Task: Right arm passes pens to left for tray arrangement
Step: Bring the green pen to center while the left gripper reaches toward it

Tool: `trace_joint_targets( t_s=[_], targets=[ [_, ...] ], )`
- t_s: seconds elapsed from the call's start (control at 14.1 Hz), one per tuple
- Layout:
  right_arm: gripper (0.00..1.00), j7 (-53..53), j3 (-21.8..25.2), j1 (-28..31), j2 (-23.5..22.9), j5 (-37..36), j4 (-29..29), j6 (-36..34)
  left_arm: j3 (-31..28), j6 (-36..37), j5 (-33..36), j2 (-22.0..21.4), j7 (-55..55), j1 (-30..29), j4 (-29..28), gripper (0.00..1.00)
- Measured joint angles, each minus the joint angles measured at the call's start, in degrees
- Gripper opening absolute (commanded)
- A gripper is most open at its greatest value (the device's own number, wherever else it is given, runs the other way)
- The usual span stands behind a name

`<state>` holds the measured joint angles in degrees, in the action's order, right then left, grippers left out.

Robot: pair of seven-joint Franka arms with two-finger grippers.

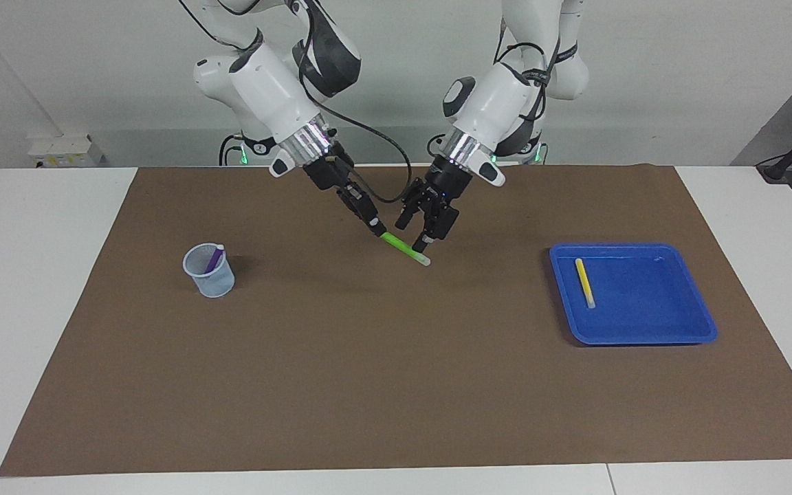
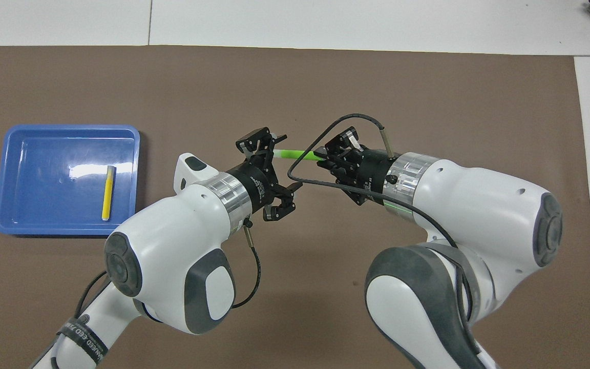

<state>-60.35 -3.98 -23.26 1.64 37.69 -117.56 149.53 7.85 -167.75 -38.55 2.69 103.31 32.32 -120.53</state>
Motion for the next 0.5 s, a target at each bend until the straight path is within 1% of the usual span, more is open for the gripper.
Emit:
trace_joint_targets(
  t_s=[0.14, 0.21, 0.28, 0.42, 0.5],
  targets=[
    [0.0, 0.0, 0.0, 0.0, 0.0, 0.0, 0.0, 0.0, -0.01, -1.86, 0.0, 1.13, 0.36, 0.7, 0.11, 0.87],
    [0.0, 0.0, 0.0, 0.0, 0.0, 0.0, 0.0, 0.0, -0.02, -2.6, 0.0, 1.68, 0.47, 1.18, 0.15, 0.86],
    [0.0, 0.0, 0.01, 0.0, 0.0, 0.0, 0.0, 0.0, -0.02, -3.07, 0.0, 2.06, 0.58, 1.51, 0.18, 0.8],
    [0.0, 0.0, 0.01, 0.01, 0.01, 0.0, 0.0, 0.01, -0.05, -3.53, 0.0, 2.36, 0.75, 1.83, 0.23, 0.42],
    [0.0, 0.0, 0.01, 0.01, 0.01, 0.0, 0.0, 0.01, -0.06, -3.54, 0.0, 2.36, 0.75, 1.84, 0.26, 0.22]
  ],
)
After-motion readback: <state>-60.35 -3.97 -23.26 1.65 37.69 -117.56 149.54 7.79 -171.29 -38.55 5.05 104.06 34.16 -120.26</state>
